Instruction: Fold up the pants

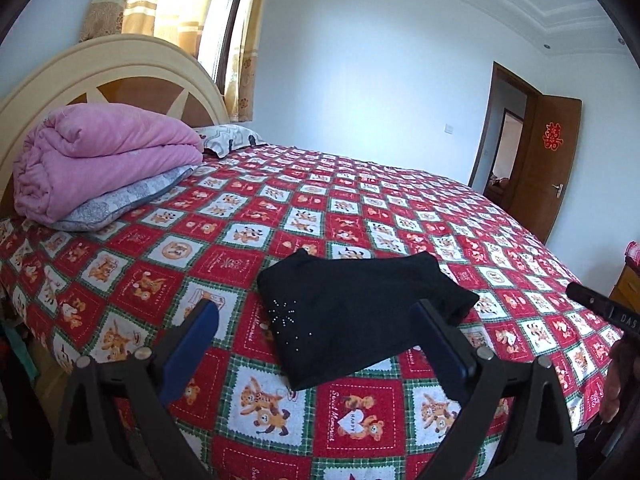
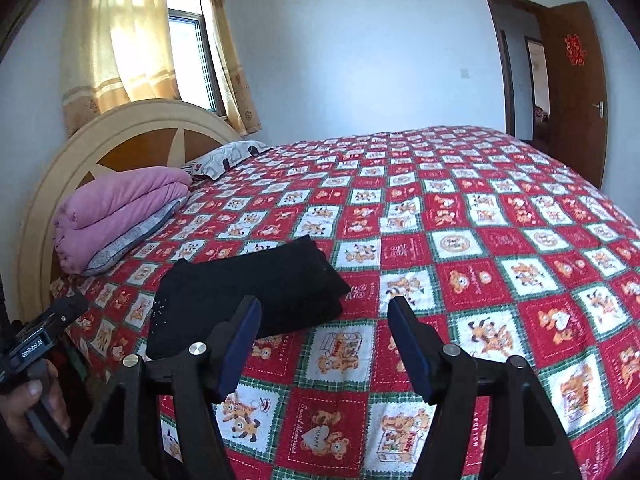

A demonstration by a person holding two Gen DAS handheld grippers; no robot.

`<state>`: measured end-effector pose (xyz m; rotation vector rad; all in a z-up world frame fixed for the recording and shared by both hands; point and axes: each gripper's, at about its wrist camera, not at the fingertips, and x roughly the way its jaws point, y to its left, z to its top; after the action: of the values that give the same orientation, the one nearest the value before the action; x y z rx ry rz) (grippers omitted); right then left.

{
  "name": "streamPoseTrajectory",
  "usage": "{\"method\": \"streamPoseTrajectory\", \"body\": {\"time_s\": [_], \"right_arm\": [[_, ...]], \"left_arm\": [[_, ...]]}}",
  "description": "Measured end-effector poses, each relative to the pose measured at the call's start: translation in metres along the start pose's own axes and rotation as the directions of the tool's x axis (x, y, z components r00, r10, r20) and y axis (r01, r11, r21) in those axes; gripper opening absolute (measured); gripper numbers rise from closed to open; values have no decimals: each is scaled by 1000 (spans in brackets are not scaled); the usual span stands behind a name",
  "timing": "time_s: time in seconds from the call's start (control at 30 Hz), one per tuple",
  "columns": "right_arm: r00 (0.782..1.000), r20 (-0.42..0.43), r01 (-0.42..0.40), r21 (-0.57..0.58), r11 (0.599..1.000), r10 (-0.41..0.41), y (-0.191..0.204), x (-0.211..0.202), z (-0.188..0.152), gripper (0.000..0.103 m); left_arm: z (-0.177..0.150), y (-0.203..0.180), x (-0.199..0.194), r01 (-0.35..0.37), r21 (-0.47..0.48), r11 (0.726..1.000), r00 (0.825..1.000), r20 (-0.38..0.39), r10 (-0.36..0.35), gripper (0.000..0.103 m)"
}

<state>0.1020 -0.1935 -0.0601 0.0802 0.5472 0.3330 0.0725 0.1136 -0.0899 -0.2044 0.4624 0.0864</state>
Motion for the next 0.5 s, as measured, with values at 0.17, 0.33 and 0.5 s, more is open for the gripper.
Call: {"method": "streamPoseTrajectory", "body": {"time_s": [0.17,0.33,0.5], "right_arm": [[999,34,-1,9,1000,0,-3,-15,9,67],[998,65,27,-15,1000,-26,-2,-26,14,67],[998,65,27,-20,999,-25,-1,-28,15,67]], "left_arm": [[-1,-6,-3,4,14,1000,1000,5,-4,99],[-2,-15,-5,10,37,999,1000,8,-10,101],[-1,-20,-8,15,49,999,1000,11,-16,101]]}}
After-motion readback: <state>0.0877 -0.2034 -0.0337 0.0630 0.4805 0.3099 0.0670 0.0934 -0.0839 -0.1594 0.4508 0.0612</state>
